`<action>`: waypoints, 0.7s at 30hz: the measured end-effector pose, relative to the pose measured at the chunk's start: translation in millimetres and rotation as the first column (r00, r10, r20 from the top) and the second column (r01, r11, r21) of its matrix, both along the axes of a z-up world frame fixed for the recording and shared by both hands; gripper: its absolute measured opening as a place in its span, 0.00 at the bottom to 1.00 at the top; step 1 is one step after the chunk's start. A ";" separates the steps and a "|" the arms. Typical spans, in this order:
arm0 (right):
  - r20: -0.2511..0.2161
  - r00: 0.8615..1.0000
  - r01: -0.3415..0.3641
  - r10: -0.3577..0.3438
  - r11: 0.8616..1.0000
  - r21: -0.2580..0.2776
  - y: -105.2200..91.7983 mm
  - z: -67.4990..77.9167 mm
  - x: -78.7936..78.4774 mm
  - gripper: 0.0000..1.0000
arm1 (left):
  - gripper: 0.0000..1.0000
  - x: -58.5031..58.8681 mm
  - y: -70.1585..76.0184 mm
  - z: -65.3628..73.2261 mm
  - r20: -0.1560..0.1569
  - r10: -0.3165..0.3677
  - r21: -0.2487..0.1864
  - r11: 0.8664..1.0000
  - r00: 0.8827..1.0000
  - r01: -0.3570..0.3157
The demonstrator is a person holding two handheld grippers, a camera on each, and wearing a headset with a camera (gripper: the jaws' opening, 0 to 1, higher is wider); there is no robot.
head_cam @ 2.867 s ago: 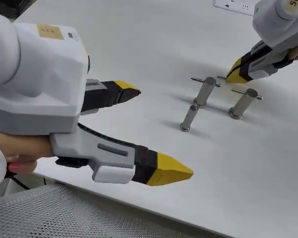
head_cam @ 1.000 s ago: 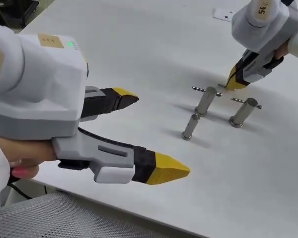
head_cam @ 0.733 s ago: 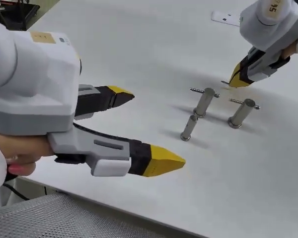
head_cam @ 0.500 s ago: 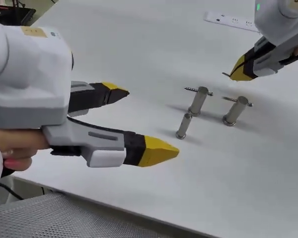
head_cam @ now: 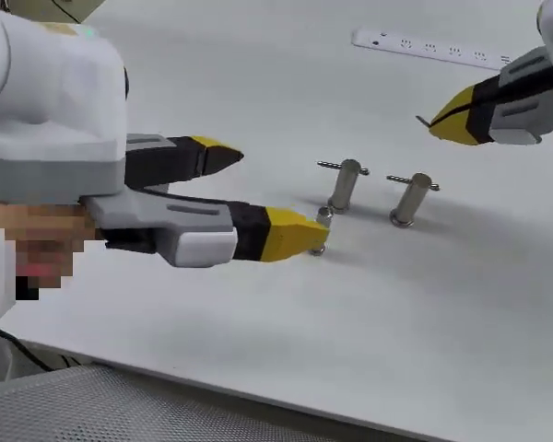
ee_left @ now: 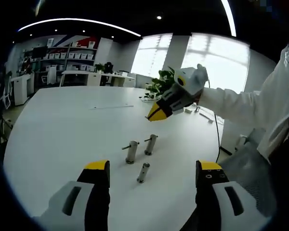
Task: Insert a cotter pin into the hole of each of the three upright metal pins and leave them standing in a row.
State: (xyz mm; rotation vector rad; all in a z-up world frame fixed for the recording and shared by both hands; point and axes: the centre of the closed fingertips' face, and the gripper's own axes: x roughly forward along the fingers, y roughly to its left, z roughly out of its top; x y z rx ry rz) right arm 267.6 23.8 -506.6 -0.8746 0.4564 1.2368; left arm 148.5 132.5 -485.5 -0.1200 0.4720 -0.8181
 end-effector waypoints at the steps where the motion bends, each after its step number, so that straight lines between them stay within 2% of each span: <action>1: 0.007 1.000 0.000 0.000 1.000 0.014 -0.1 1.9 -4.1 0.00 | 0.69 1.8 -1.3 0.9 0.001 -0.001 -0.004 1.000 1.000 0.001; 5: 0.039 0.999 -0.002 -0.001 0.998 0.067 4.3 10.1 -21.5 0.00 | 0.65 9.8 -4.6 4.1 0.008 0.005 -0.012 1.000 1.000 -0.005; 8: 0.044 0.999 0.002 -0.007 0.995 0.104 7.6 14.8 -31.1 0.00 | 0.60 13.2 -8.3 8.0 0.013 0.005 -0.028 1.000 1.000 -0.004; 13: 0.057 0.998 -0.008 0.000 0.991 0.135 13.9 17.3 -47.3 0.00 | 0.55 18.9 -13.3 11.5 0.007 -0.002 -0.044 0.999 1.000 0.002; 18: 0.074 0.997 -0.035 0.023 0.987 0.156 24.3 16.4 -61.8 0.00 | 0.48 23.5 -21.2 14.6 -0.013 -0.007 -0.082 0.997 1.000 0.006; 21: 0.088 0.995 -0.060 0.046 0.986 0.156 30.3 14.7 -68.6 0.00 | 0.39 23.5 -27.8 15.9 -0.011 -0.031 -0.083 0.996 0.999 0.030</action>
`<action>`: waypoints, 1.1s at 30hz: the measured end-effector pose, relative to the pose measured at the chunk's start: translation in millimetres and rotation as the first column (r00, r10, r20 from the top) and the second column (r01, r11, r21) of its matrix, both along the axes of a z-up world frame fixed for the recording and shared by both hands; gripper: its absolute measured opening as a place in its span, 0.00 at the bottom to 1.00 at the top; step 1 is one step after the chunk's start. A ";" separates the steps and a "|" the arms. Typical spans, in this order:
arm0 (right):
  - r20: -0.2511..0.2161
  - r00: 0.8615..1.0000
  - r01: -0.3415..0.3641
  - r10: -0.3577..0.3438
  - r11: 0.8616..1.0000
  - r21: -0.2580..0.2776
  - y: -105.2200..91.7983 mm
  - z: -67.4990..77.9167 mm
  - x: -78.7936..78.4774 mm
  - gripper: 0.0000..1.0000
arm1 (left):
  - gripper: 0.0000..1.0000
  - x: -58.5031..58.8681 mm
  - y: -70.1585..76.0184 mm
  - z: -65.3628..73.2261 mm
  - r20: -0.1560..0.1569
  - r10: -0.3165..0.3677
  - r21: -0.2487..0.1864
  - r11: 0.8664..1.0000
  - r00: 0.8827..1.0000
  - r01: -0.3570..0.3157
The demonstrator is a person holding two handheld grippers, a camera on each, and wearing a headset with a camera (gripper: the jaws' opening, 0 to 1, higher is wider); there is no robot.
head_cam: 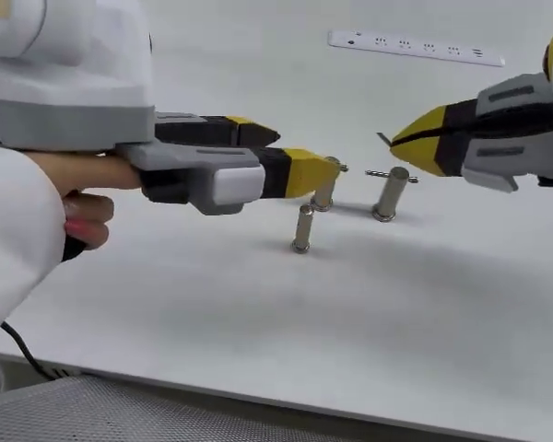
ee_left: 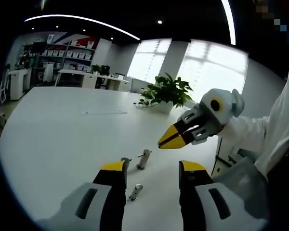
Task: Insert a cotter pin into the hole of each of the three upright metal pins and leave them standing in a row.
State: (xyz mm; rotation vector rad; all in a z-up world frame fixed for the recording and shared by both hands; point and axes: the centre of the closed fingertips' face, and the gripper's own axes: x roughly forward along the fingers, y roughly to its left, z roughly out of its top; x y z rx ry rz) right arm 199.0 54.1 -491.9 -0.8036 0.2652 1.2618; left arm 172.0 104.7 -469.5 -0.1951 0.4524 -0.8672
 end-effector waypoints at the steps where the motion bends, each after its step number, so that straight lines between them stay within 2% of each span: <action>1: 0.001 1.000 -0.004 0.004 1.000 0.006 3.0 -0.4 -2.4 0.00 | 0.38 0.6 -1.2 -0.4 -0.005 -0.005 -0.001 1.000 1.000 0.005; 4: -0.004 1.000 -0.013 0.013 1.000 0.016 8.9 -3.8 -6.3 0.00 | 0.36 0.7 -6.4 -2.0 -0.030 -0.017 -0.011 1.000 0.999 0.016; 12: 0.014 0.999 -0.053 0.053 0.999 0.013 21.0 -5.7 -17.9 0.00 | 0.20 -0.7 -15.0 -6.9 -0.079 -0.047 -0.030 0.999 0.996 0.045; 23: 0.041 0.994 -0.106 0.106 0.994 -0.002 30.9 -4.8 -24.8 0.00 | 0.07 -1.4 -19.5 -13.7 -0.126 -0.061 -0.038 0.998 0.990 0.056; 29: 0.043 0.992 -0.119 0.119 0.993 -0.006 34.2 -5.1 -27.4 0.00 | 0.00 -0.8 -18.9 -14.9 -0.139 -0.057 -0.046 0.998 0.989 0.051; 33: 0.046 0.991 -0.126 0.127 0.992 -0.013 35.7 -5.5 -27.6 0.00 | 0.00 -2.0 -19.4 -16.4 -0.154 -0.062 -0.050 0.997 0.986 0.055</action>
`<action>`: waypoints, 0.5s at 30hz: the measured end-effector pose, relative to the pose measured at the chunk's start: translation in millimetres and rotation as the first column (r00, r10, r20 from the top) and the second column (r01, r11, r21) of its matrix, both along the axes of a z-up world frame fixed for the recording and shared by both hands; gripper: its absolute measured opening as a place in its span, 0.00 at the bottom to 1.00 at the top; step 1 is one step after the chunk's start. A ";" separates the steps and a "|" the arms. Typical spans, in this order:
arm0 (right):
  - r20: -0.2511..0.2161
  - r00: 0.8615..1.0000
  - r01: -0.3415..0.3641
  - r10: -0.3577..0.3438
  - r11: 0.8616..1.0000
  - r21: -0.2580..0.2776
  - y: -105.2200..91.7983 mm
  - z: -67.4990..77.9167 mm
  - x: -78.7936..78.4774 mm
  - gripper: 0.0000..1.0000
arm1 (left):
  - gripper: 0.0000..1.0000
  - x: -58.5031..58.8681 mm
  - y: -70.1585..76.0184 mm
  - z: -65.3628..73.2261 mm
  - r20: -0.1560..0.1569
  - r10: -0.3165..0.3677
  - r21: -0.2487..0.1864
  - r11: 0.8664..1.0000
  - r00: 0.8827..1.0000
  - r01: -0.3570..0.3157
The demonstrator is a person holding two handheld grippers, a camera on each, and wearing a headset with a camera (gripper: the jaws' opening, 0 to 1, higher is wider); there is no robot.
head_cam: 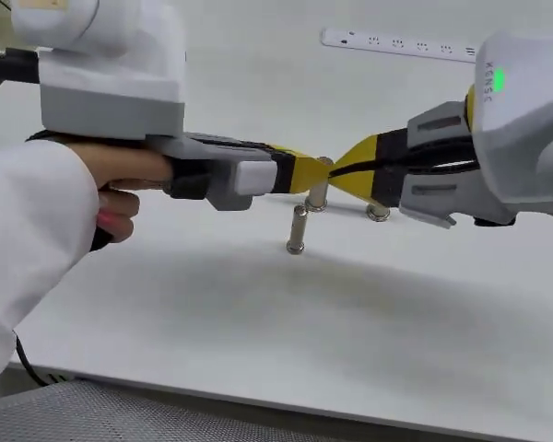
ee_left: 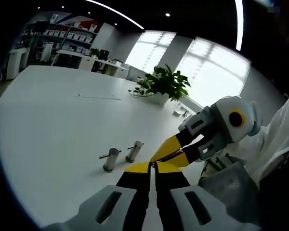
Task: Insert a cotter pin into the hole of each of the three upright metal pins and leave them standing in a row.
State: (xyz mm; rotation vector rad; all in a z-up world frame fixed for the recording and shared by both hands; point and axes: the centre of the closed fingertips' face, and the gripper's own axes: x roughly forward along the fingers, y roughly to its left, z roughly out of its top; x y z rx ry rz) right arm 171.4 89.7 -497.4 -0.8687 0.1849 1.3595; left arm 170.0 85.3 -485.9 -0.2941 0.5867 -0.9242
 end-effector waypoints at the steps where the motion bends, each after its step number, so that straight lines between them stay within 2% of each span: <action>1: 0.000 1.000 -0.001 0.001 1.000 -0.002 0.2 -0.4 -0.3 0.00 | 0.00 -0.1 0.1 -0.4 -0.003 0.000 0.000 1.000 1.000 0.000; 9: 0.004 1.000 -0.009 0.009 1.000 -0.012 1.1 -2.5 -1.7 0.00 | 0.00 -2.5 0.8 -2.2 -0.023 -0.010 -0.001 1.000 1.000 0.010; 15: 0.005 1.000 -0.022 0.022 1.000 -0.014 2.9 -2.5 -4.5 0.00 | 0.00 -3.7 3.5 -3.4 -0.058 -0.021 -0.012 1.000 0.998 0.021</action>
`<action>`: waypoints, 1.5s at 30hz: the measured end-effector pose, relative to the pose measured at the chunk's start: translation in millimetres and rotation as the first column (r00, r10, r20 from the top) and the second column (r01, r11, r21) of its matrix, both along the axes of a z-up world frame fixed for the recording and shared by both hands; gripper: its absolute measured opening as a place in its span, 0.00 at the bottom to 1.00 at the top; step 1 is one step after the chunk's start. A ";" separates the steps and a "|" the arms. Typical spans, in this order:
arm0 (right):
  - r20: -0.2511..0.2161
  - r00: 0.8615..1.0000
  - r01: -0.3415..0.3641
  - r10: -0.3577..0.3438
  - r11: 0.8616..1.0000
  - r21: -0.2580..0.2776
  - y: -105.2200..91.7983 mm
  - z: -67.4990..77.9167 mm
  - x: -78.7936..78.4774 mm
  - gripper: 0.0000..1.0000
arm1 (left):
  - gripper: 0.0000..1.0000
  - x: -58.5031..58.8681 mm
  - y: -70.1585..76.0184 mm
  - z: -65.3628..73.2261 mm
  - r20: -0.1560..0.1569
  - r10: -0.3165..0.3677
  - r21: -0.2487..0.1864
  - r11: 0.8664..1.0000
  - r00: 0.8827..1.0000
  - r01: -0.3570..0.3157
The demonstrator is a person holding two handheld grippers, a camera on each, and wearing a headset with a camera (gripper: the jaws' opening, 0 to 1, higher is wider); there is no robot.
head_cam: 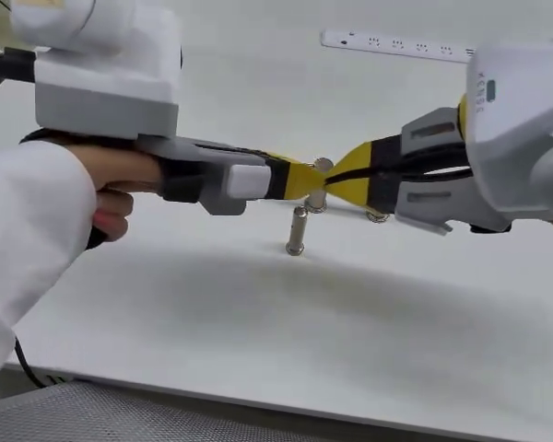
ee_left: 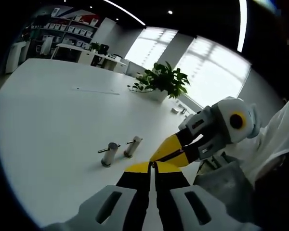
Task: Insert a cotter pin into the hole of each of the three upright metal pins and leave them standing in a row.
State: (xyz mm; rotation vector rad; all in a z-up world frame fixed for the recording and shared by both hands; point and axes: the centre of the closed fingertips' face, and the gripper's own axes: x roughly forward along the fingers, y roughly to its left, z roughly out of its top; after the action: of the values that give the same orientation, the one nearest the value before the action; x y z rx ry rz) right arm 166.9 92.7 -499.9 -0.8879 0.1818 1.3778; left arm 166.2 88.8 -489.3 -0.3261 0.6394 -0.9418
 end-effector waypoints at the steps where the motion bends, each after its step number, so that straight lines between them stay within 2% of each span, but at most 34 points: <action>1: 0.004 1.000 -0.001 0.001 1.000 -0.003 0.5 0.1 0.0 0.00 | 0.00 0.1 0.5 -0.4 -0.013 0.005 -0.003 1.000 1.000 -0.005; 9: 0.014 1.000 -0.010 0.011 1.000 -0.009 2.2 -0.9 -1.0 0.00 | 0.00 -0.7 1.8 -1.7 -0.023 0.004 0.016 1.000 1.000 -0.004; 15: 0.015 1.000 -0.019 0.019 1.000 -0.007 2.8 -1.1 -2.9 0.00 | 0.00 -5.2 1.4 -1.2 -0.049 0.003 0.006 1.000 0.999 -0.003; 18: 0.018 0.999 -0.026 0.027 1.000 -0.007 3.2 -0.9 -4.9 0.00 | 0.00 -7.2 2.6 -1.5 -0.081 0.000 -0.014 1.000 0.997 -0.001; 23: 0.019 0.999 -0.026 0.026 1.000 -0.003 4.1 -0.4 -4.7 0.00 | 0.00 -7.2 2.5 0.0 -0.049 -0.012 -0.011 1.000 0.999 0.012; 31: 0.021 0.999 -0.025 0.025 1.000 -0.002 4.2 0.1 -4.9 0.00 | 0.00 -8.4 0.3 -1.4 -0.023 -0.030 0.010 0.999 0.999 0.030; 36: 0.018 1.000 -0.025 0.025 1.000 -0.005 3.9 -0.1 -5.2 0.00 | 0.00 -9.0 -0.3 -1.6 -0.026 -0.032 0.010 0.999 0.999 0.032; 43: 0.021 0.999 -0.034 0.034 0.999 -0.008 5.1 -1.1 -7.6 0.00 | 0.00 -5.6 3.9 -5.3 -0.063 -0.032 0.004 0.999 0.998 0.032; 44: 0.020 0.999 -0.034 0.034 0.999 -0.009 5.3 -1.4 -7.3 0.00 | 0.00 -5.5 3.9 -5.7 -0.061 -0.032 0.007 0.999 0.998 0.032; 45: 0.018 0.999 -0.034 0.035 0.999 -0.010 5.3 -1.9 -7.4 0.00 | 0.00 -5.6 4.3 -6.3 -0.046 -0.039 0.020 0.999 0.998 0.040</action>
State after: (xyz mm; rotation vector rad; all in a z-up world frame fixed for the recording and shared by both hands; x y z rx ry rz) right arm 159.4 98.0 -501.8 -0.9150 0.1604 1.4016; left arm 160.6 93.1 -495.6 -0.3180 0.6988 -0.9675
